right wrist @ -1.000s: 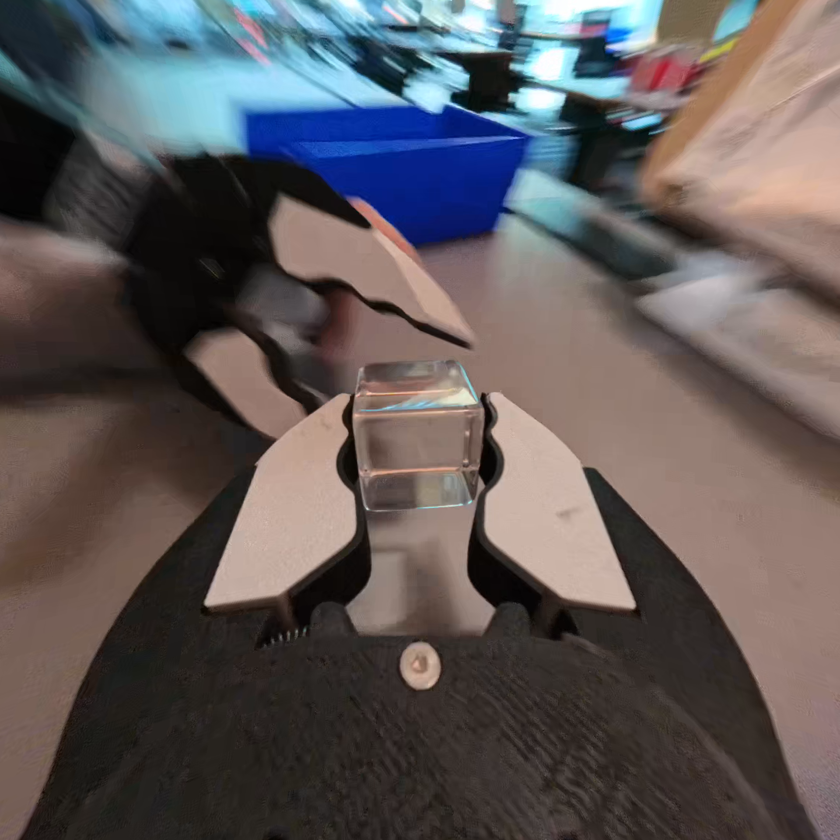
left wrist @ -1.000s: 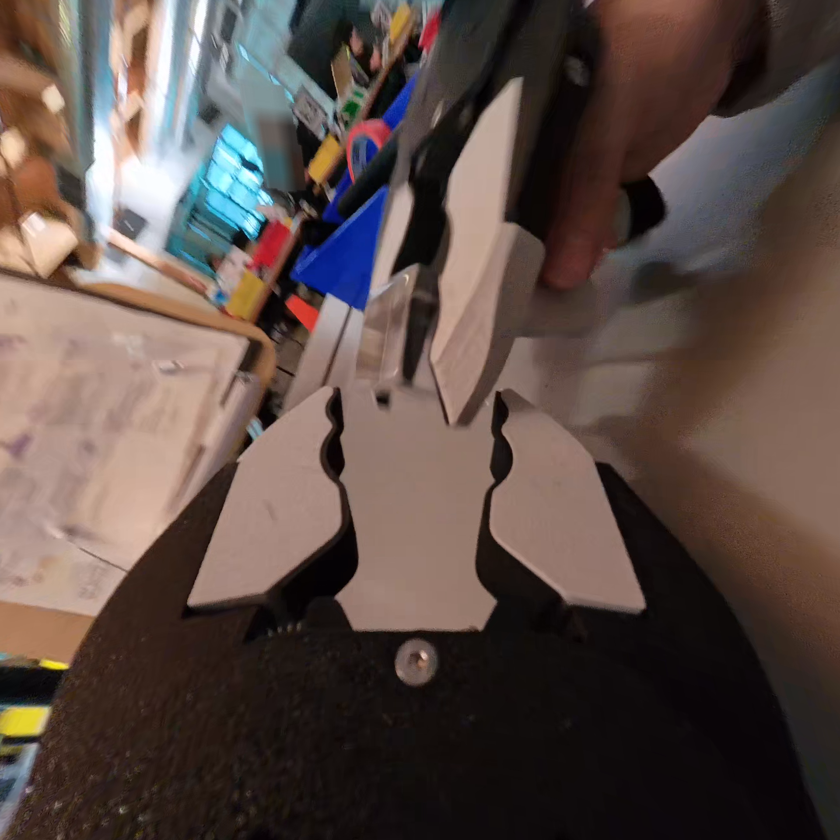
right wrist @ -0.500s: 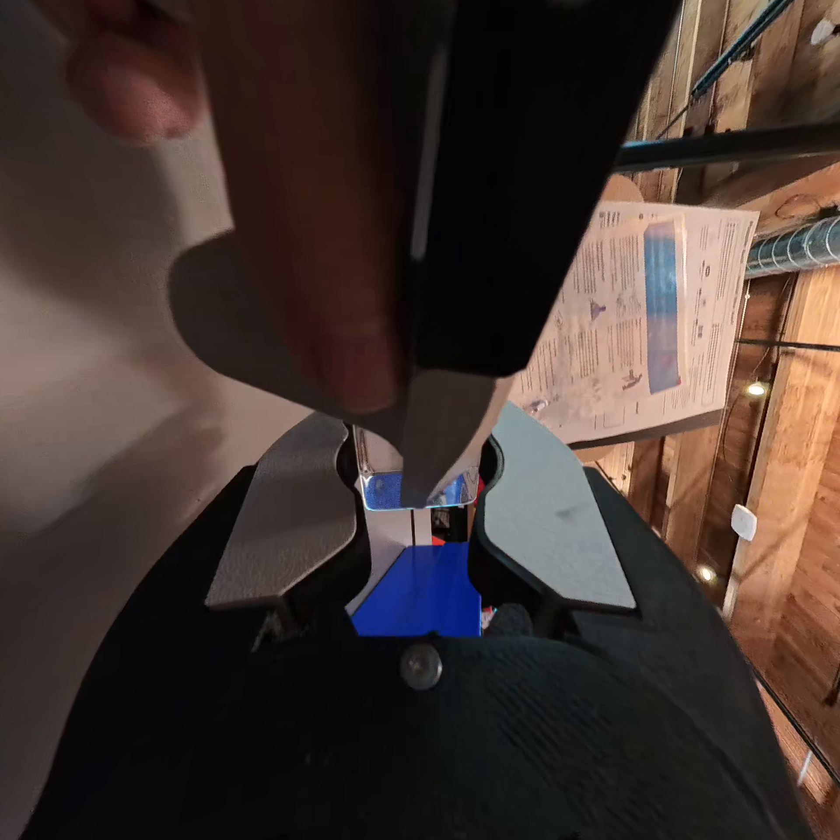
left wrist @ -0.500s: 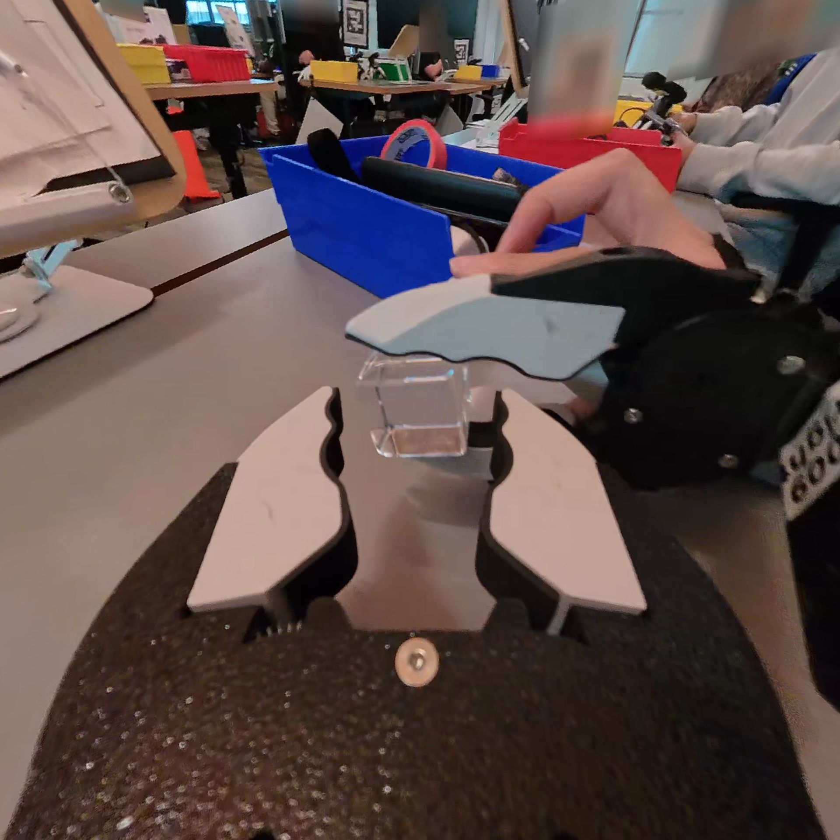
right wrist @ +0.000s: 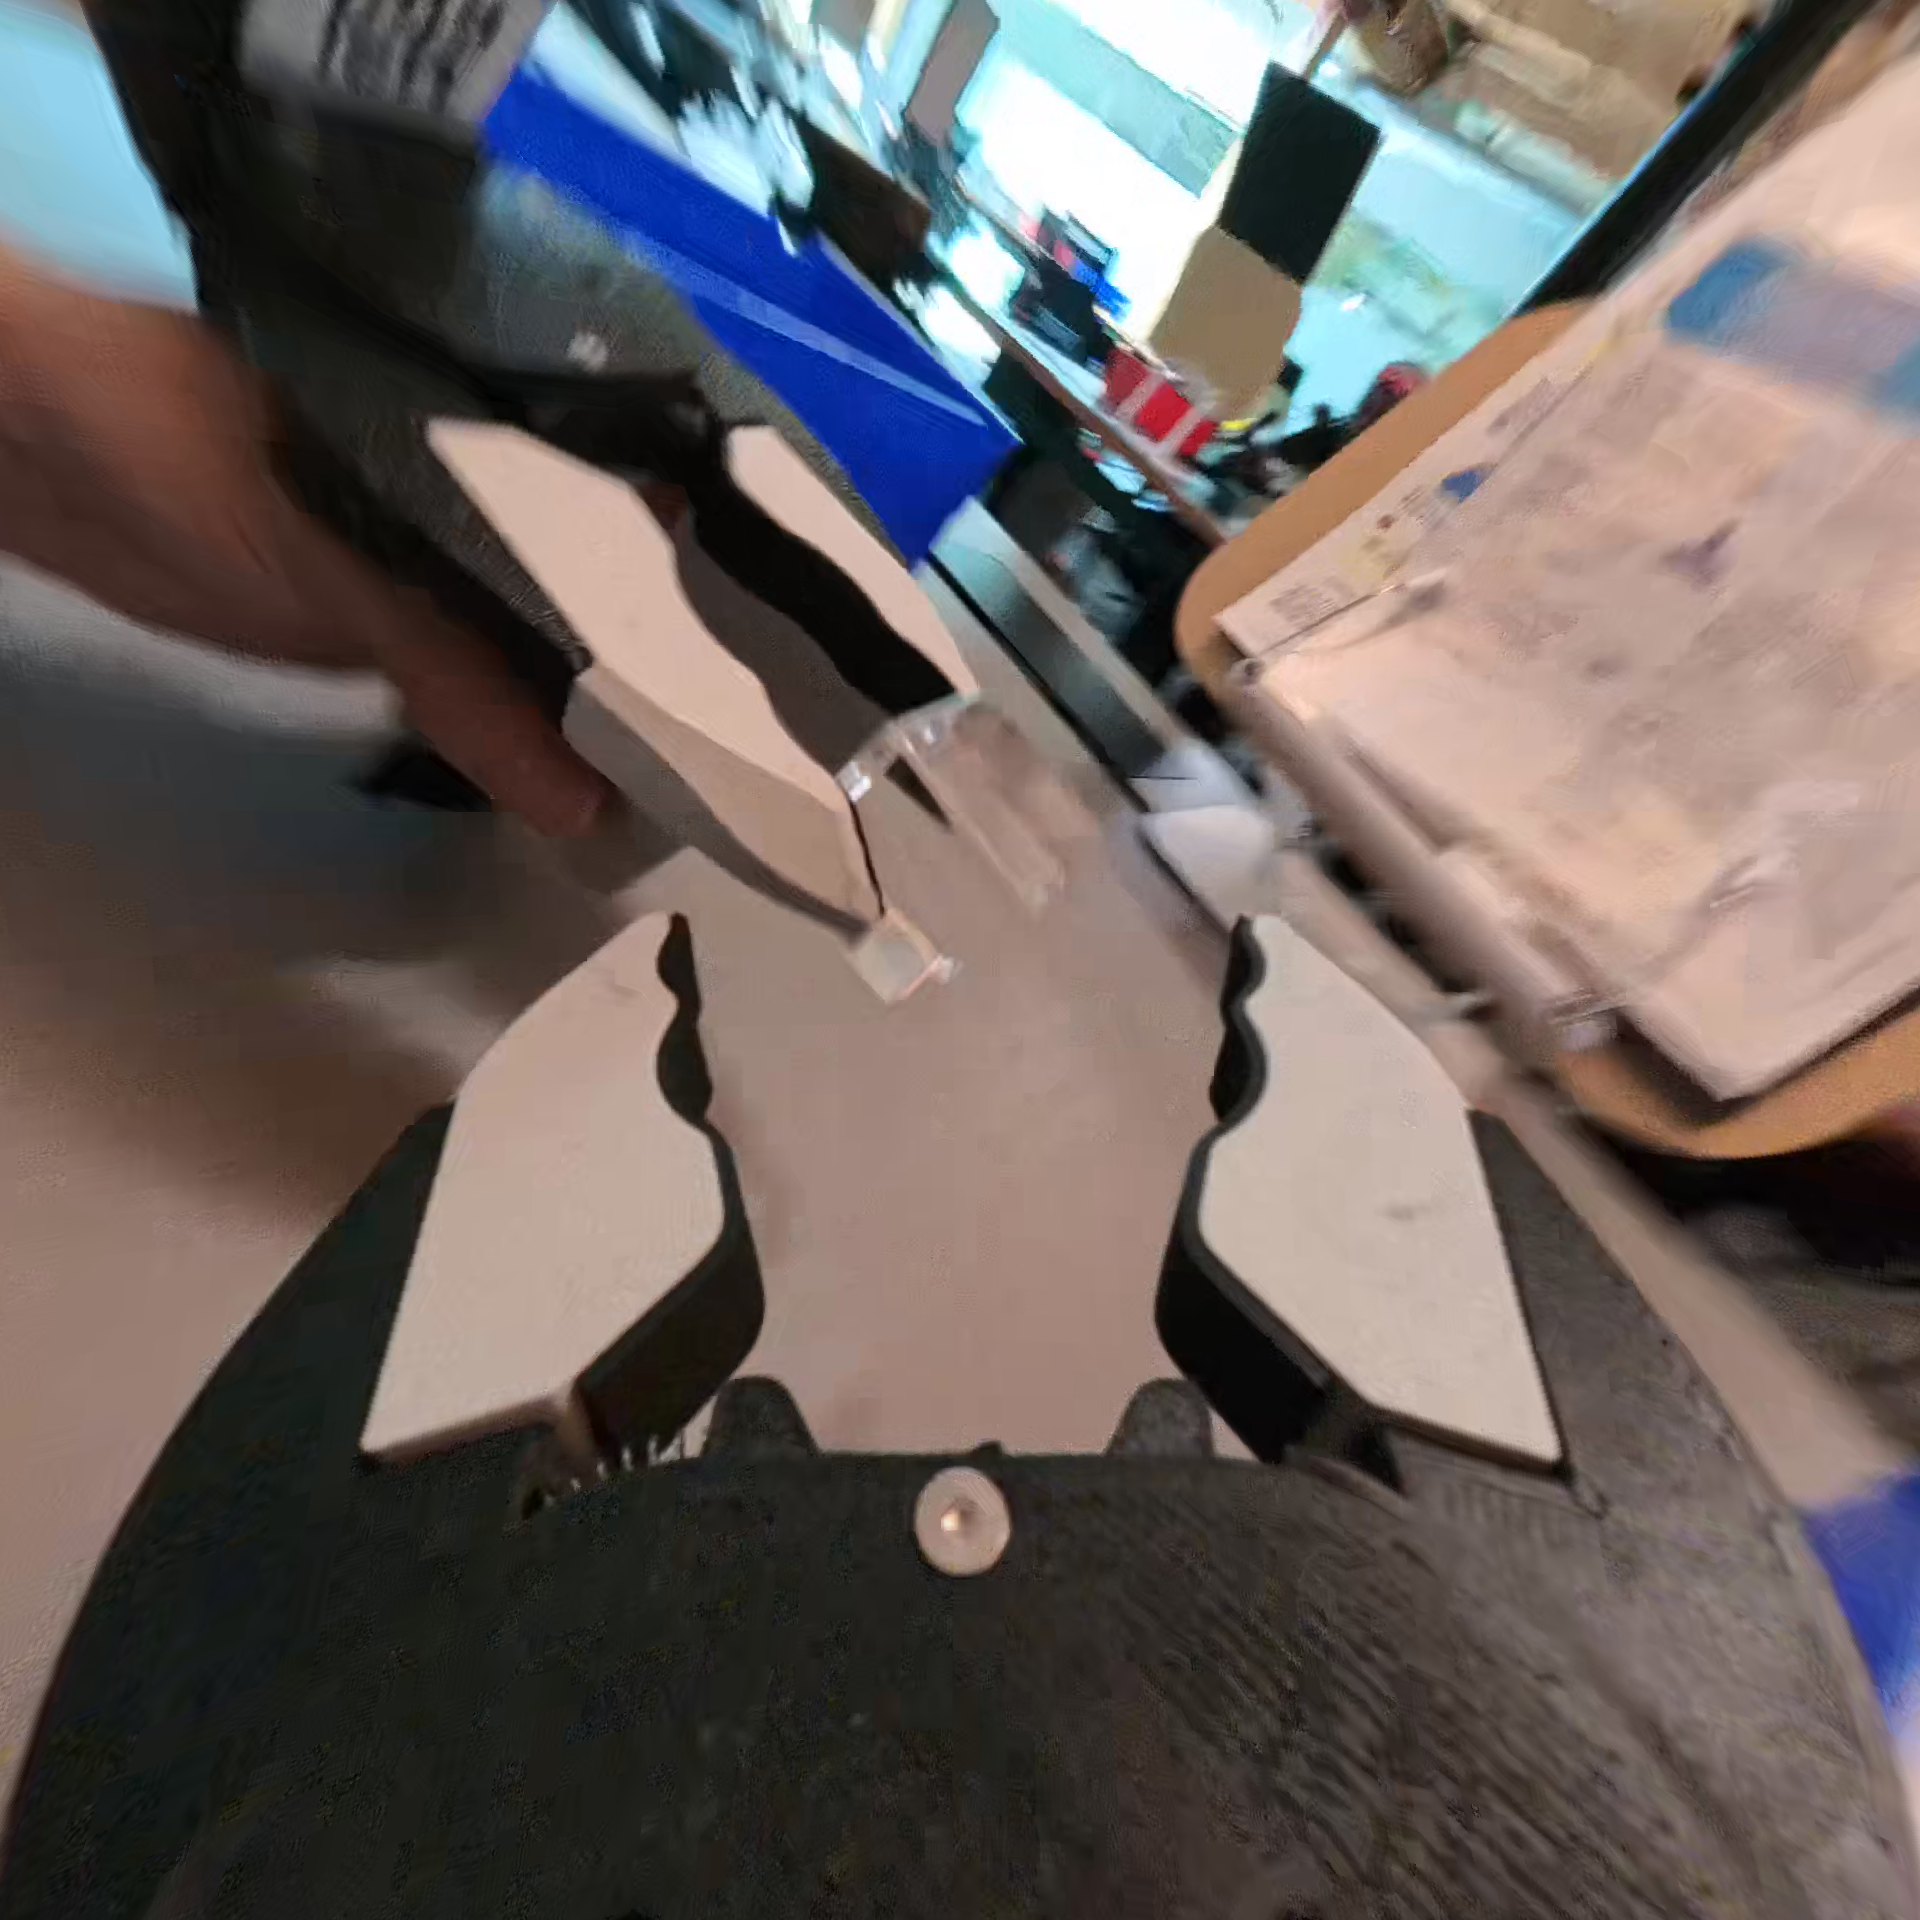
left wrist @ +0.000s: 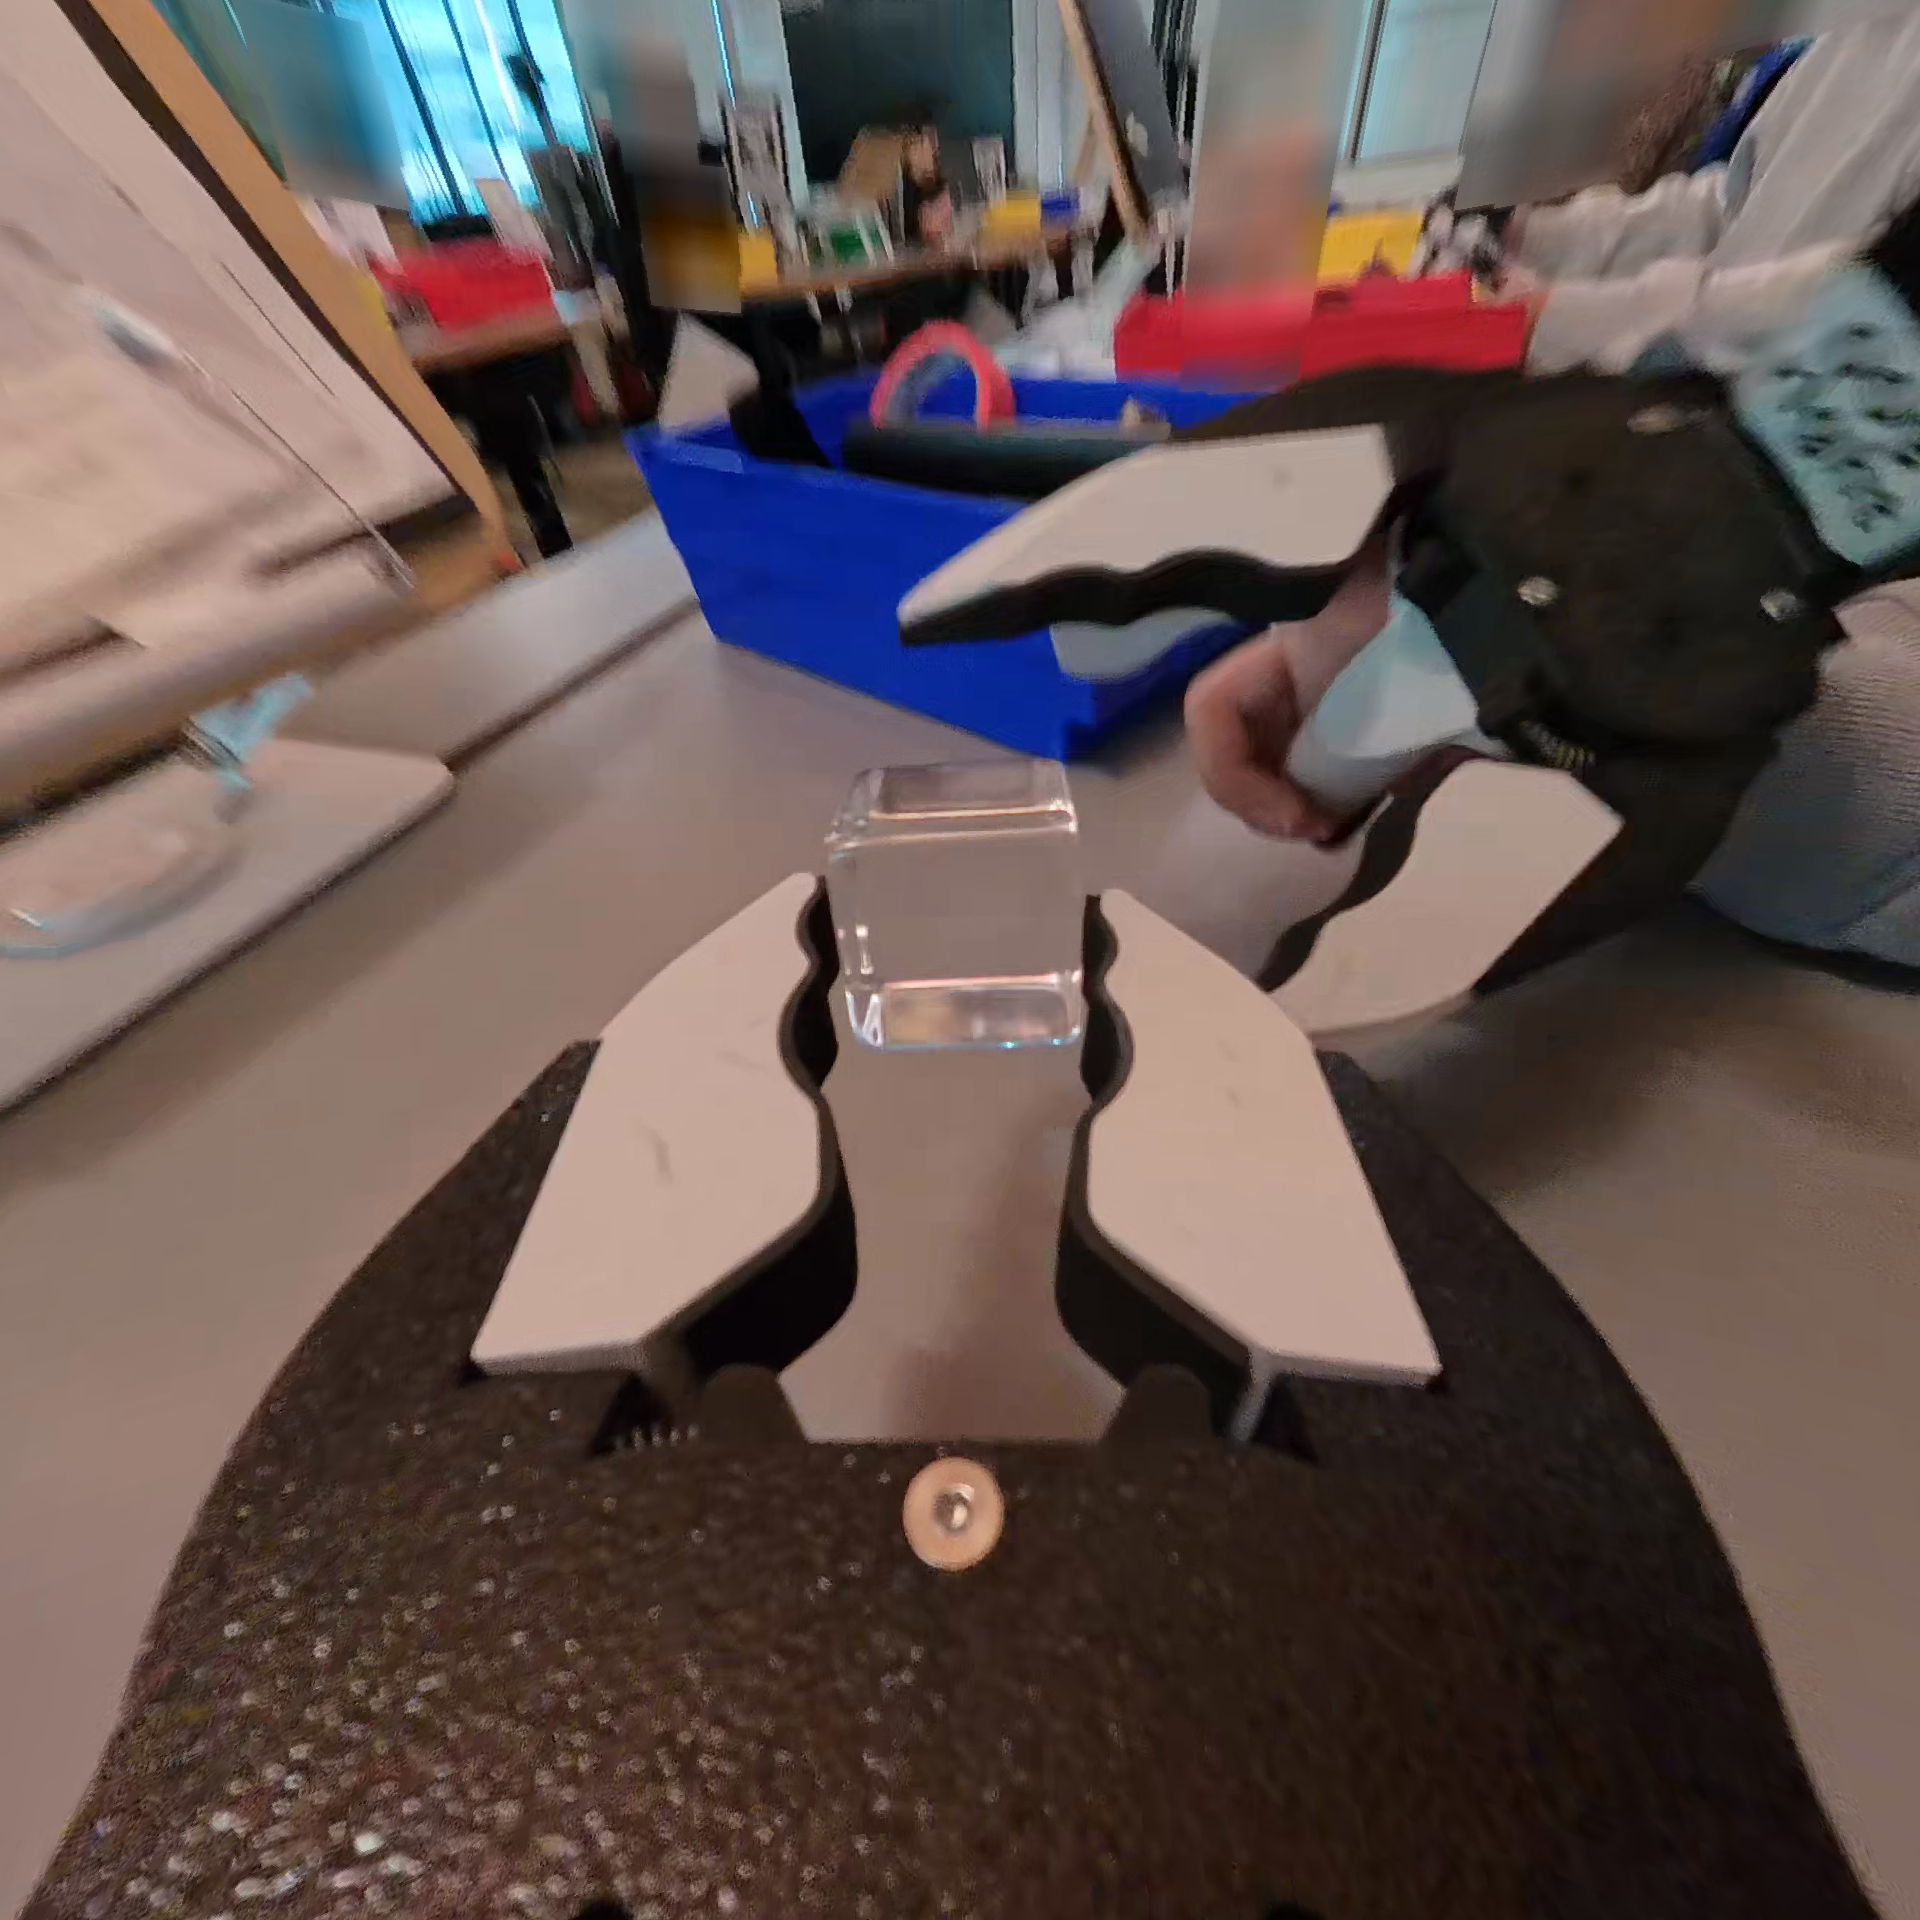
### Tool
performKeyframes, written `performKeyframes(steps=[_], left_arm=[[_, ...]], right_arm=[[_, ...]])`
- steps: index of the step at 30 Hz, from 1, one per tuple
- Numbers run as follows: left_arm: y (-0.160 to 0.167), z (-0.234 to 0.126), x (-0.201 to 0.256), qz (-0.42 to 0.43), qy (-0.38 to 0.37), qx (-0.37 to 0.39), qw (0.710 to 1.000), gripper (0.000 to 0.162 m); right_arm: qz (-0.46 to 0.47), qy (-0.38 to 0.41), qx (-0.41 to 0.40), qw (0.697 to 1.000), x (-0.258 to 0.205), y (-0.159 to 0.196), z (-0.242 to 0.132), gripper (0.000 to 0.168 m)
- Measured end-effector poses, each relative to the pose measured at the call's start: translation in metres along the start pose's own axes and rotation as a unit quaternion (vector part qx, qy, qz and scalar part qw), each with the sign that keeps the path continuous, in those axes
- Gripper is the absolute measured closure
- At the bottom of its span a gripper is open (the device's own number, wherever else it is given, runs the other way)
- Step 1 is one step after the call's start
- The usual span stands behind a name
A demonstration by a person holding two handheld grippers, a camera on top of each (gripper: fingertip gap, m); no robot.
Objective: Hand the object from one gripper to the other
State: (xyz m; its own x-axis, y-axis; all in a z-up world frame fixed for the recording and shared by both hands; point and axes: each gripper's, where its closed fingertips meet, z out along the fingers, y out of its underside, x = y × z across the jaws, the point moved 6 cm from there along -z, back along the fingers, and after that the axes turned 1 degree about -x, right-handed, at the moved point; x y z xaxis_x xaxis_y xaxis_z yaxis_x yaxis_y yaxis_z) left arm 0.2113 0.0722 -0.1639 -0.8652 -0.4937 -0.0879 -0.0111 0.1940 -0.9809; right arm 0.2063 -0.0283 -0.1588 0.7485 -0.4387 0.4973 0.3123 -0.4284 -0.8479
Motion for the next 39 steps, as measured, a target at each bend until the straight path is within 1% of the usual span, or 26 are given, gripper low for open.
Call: performKeyframes(steps=[1,2,3,4,6,7,8,10,13,14,16,18,19,22,24,27,29,30,31,32,33,35,36,37,38,39], left_arm=[[-0.006,-0.005,-0.002,0.02,-0.002,0.036,0.999,0.118],[-0.012,-0.011,-0.003,0.044,0.003,0.072,0.996,0.118],[-0.017,-0.015,-0.001,0.069,0.012,0.102,0.992,0.118],[-0.021,-0.019,0.001,0.094,0.023,0.123,0.988,0.118],[-0.026,-0.023,0.009,0.138,0.043,0.152,0.978,0.118],[-0.027,-0.024,0.014,0.159,0.05,0.163,0.972,0.118],[-0.028,-0.023,0.019,0.179,0.059,0.168,0.968,0.118],[-0.028,-0.021,0.029,0.22,0.073,0.161,0.959,0.118],[-0.021,-0.013,0.04,0.291,0.069,0.12,0.947,0.118],[-0.019,-0.011,0.042,0.316,0.061,0.106,0.941,0.118],[-0.016,-0.009,0.044,0.343,0.054,0.091,0.933,0.118],[-0.015,-0.008,0.044,0.354,0.051,0.087,0.93,0.118],[-0.014,-0.008,0.044,0.363,0.048,0.083,0.927,0.118],[-0.009,-0.006,0.041,0.382,0.031,0.053,0.922,0.119],[-0.007,-0.005,0.038,0.346,0.023,0.043,0.937,0.116],[-0.005,-0.007,0.031,0.227,0.062,0.026,0.972,0.107],[-0.006,-0.011,0.028,0.09,0.133,0.018,0.987,0.098],[-0.007,-0.013,0.028,0.005,0.184,0.013,0.983,0.09],[-0.009,-0.016,0.028,-0.086,0.236,0.009,0.968,0.082],[-0.011,-0.017,0.026,-0.174,0.278,0.004,0.945,0.081],[-0.011,-0.017,0.024,-0.254,0.31,-0.001,0.916,0.086],[-0.008,-0.013,0.022,-0.365,0.36,-0.005,0.859,0.093],[-0.004,-0.01,0.022,-0.385,0.366,-0.014,0.847,0.103],[0.001,-0.006,0.022,-0.384,0.355,-0.026,0.852,0.104],[0.005,-0.003,0.022,-0.367,0.34,-0.038,0.865,0.098],[0.009,-0.001,0.02,-0.346,0.316,-0.054,0.882,0.097]], right_arm=[[0.079,-0.048,0.02,0.996,0.003,0.0,-0.003,0.067],[0.161,-0.105,0.039,0.981,0.005,-0.001,-0.006,0.065],[0.245,-0.158,0.061,0.955,0.007,-0.001,-0.009,0.066],[0.327,-0.21,0.084,0.918,0.009,-0.002,-0.011,0.067],[0.455,-0.308,0.125,0.826,0.009,-0.004,-0.016,0.075],[0.49,-0.348,0.142,0.787,0.008,-0.006,-0.017,0.083],[0.511,-0.371,0.15,0.761,0.006,-0.007,-0.017,0.091],[0.532,-0.399,0.14,0.733,-0.002,-0.008,-0.015,0.097],[0.541,-0.45,0.131,0.699,-0.014,-0.013,-0.015,0.105],[0.548,-0.44,0.122,0.701,-0.015,-0.012,-0.012,0.104],[0.554,-0.432,0.109,0.703,-0.016,-0.007,-0.01,0.114],[0.558,-0.436,0.107,0.698,-0.016,-0.005,-0.009,0.117],[0.548,-0.436,0.1,0.707,-0.017,-0.004,-0.009,0.117],[0.486,-0.407,0.073,0.77,-0.017,-0.001,-0.007,0.117],[0.445,-0.373,0.084,0.81,-0.014,-0.003,-0.007,0.117],[0.308,-0.296,0.107,0.898,-0.009,-0.006,-0.012,0.118],[0.192,-0.236,0.133,0.943,-0.006,-0.009,-0.018,0.121],[0.144,-0.211,0.151,0.955,-0.005,-0.011,-0.021,0.123],[0.096,-0.195,0.161,0.963,-0.005,-0.012,-0.024,0.124],[0.053,-0.175,0.164,0.969,-0.006,-0.012,-0.025,0.126],[0.024,-0.148,0.173,0.973,-0.006,-0.014,-0.027,0.152],[0.017,-0.136,0.201,0.97,-0.006,-0.02,-0.031,0.168],[0.033,-0.147,0.185,0.971,-0.005,-0.018,-0.029,0.168],[0.032,-0.161,0.162,0.973,-0.006,-0.014,-0.027,0.168],[0.021,-0.156,0.148,0.976,-0.004,-0.01,-0.027,0.168],[0.015,-0.144,0.134,0.98,0.0,-0.006,-0.028,0.168]])
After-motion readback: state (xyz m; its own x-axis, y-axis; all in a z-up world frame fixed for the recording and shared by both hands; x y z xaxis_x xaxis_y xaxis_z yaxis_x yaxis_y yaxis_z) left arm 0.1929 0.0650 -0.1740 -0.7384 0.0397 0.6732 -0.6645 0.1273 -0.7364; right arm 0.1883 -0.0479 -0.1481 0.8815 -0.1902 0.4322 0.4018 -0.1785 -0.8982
